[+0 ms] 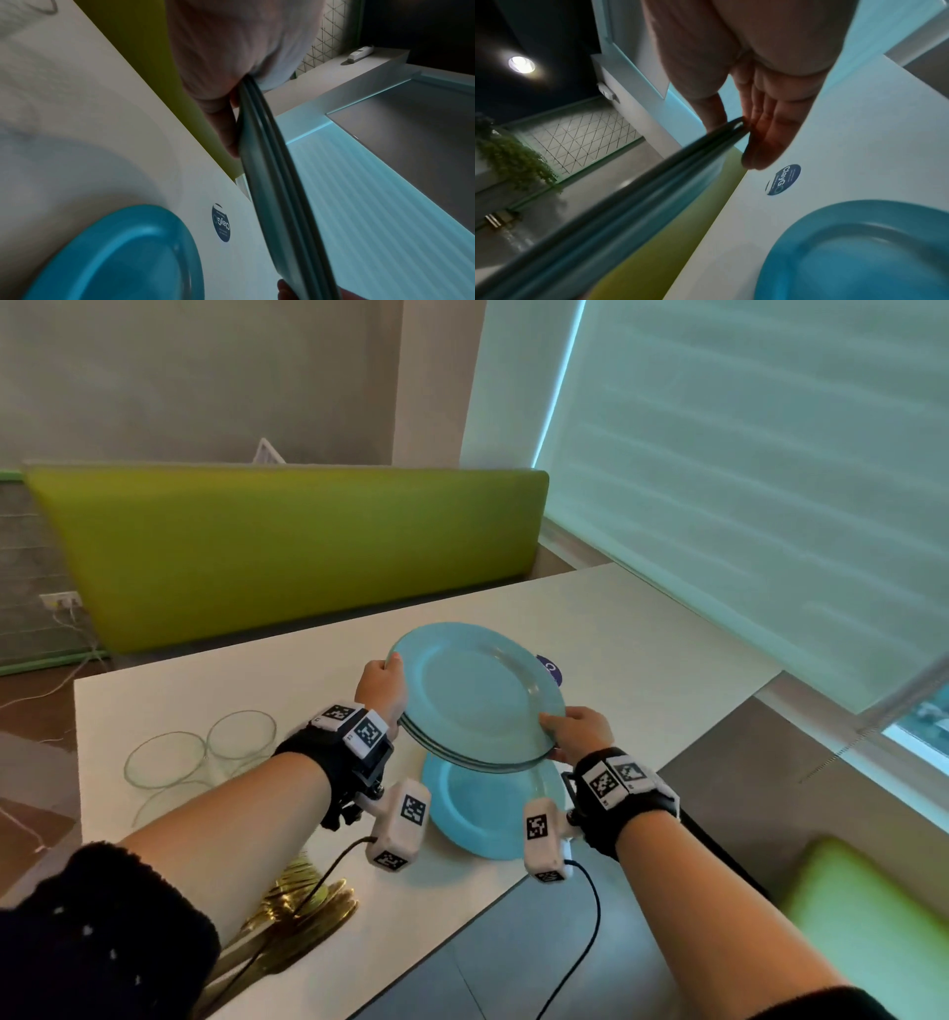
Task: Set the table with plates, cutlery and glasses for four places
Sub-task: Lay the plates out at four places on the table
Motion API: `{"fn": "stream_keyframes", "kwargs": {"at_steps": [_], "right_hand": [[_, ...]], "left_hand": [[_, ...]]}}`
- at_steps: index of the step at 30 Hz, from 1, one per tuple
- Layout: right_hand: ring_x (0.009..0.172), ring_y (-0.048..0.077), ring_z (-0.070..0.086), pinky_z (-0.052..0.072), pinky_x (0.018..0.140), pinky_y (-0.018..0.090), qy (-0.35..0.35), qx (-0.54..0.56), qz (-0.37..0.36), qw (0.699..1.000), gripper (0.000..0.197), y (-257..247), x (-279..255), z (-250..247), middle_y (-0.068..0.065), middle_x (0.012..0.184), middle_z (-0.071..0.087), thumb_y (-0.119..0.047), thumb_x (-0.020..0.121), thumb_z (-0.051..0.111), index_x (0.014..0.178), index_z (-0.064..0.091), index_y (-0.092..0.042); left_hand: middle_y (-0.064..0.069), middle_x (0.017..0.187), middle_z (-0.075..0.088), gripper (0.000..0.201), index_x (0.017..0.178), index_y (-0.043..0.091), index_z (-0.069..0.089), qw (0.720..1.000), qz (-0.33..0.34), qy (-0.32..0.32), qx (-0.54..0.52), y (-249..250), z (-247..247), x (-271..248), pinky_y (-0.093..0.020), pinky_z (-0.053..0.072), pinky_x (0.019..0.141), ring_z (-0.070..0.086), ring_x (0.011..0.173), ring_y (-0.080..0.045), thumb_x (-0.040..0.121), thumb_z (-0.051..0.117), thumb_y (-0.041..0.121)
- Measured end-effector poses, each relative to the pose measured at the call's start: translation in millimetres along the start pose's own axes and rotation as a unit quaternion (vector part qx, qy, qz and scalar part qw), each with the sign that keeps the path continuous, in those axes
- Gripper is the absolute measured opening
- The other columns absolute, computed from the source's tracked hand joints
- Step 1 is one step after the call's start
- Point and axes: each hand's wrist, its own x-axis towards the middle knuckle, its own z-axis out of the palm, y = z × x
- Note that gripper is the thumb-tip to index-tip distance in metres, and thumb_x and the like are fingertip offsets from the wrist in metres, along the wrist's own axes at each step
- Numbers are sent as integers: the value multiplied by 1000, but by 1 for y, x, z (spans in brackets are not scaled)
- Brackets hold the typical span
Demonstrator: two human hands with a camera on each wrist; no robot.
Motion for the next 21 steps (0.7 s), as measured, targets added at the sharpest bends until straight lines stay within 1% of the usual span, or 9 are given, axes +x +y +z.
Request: {"fn": "stream_keyframes", "kwargs": {"at_steps": [1,3,5,7,9,11,13,16,21], "right_hand": [[80,28,60,58,73,41,7,-2,2,1000,28,0,2,-5,16,91,60,0,87,60,113,60,11],[67,26,58,57,52,29,12,29,24,999,29,2,7,-16,16,87,59,6,87,59,114,58,15],[70,27,57,49,36,22,17,77,49,996,31,3,17,-28,18,88,57,9,86,58,117,54,17],[82,30,57,48,33,23,15,100,66,993,34,4,31,-39,19,86,58,9,86,58,119,52,17],[73,30,57,49,34,26,8,110,74,991,35,2,49,-49,16,77,56,5,88,57,121,50,15],[74,31,56,54,46,36,14,127,85,988,35,-1,68,-59,18,84,57,1,92,55,123,47,14],[89,34,56,53,67,49,31,143,91,985,36,-2,90,-72,25,105,58,-3,94,52,125,44,14],[103,38,57,47,90,55,59,200,115,971,34,1,124,-96,28,126,54,-1,96,47,127,45,11],[122,42,50,40,99,59,121,251,152,948,37,16,167,-130,24,134,49,-2,98,41,134,40,7]], "left_hand": [[-19,99,62,47,113,-4,56,1000,-3,-8,-10,0,7,1,-35,45,74,62,91,-33,97,34,35],[-17,96,59,43,114,-3,54,999,-11,-20,-25,-1,22,5,-36,46,74,60,88,-30,97,39,33],[-12,89,58,39,112,1,52,999,-19,-21,-26,-3,38,11,-35,46,73,58,86,-28,96,43,34],[-6,80,54,36,107,4,52,1000,-20,-12,-18,-4,53,15,-31,46,68,56,85,-27,96,45,38],[-11,88,56,39,103,4,51,1000,-18,-2,-6,-3,67,23,-30,43,63,54,85,-27,96,42,42],[-19,101,59,49,109,-1,54,1000,-21,9,11,-1,79,34,-32,44,71,56,89,-30,97,39,44],[-21,112,59,53,120,-2,52,999,-32,21,28,3,91,47,-38,47,83,58,100,-35,97,37,43],[-21,118,60,52,122,-1,51,998,-39,45,32,9,105,64,-43,48,92,59,106,-37,96,39,43],[-22,123,59,53,125,-3,50,993,-47,98,46,15,116,98,-39,47,90,58,109,-37,97,39,41]]}}
